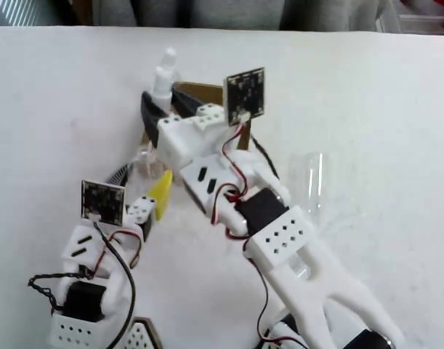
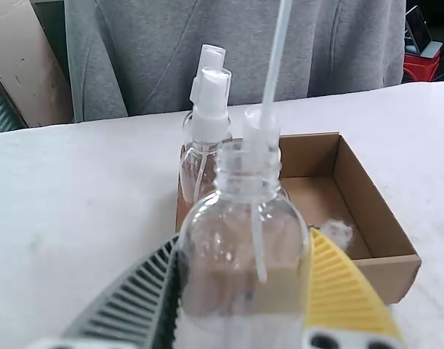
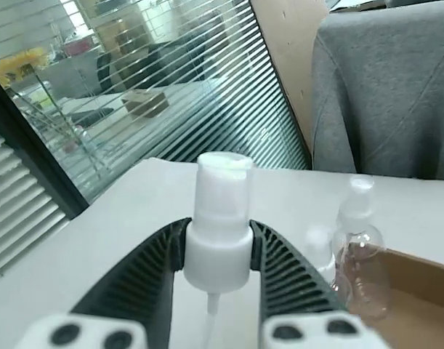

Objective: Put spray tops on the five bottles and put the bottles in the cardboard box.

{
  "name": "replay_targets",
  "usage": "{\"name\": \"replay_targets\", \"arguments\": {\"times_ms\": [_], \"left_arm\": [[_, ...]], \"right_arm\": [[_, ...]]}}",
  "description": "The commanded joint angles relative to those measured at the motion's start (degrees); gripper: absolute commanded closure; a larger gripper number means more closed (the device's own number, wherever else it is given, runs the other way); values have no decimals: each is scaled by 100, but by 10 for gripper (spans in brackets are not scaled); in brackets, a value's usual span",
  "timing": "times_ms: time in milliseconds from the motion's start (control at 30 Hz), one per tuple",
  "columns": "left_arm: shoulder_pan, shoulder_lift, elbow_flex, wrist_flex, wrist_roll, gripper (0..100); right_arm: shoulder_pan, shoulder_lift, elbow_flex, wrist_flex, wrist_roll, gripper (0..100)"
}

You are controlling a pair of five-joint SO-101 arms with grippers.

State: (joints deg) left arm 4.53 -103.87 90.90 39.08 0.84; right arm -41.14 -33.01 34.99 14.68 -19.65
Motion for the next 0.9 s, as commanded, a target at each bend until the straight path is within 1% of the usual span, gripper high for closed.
{"name": "replay_targets", "arguments": {"times_ms": [0,233,467,633,867], "left_arm": [[66,-92,-44,-141,26,828],[66,-92,-35,-141,26,828],[66,-92,-18,-141,26,828],[66,-92,167,-466,26,828],[66,-92,167,-466,26,828]], "right_arm": [[-242,-40,255,-303,-9,982],[-365,-40,1099,-1015,9,982],[-523,-40,1459,-1200,9,980],[-541,-31,1468,-1156,9,978],[-541,-84,1442,-690,18,976]]}}
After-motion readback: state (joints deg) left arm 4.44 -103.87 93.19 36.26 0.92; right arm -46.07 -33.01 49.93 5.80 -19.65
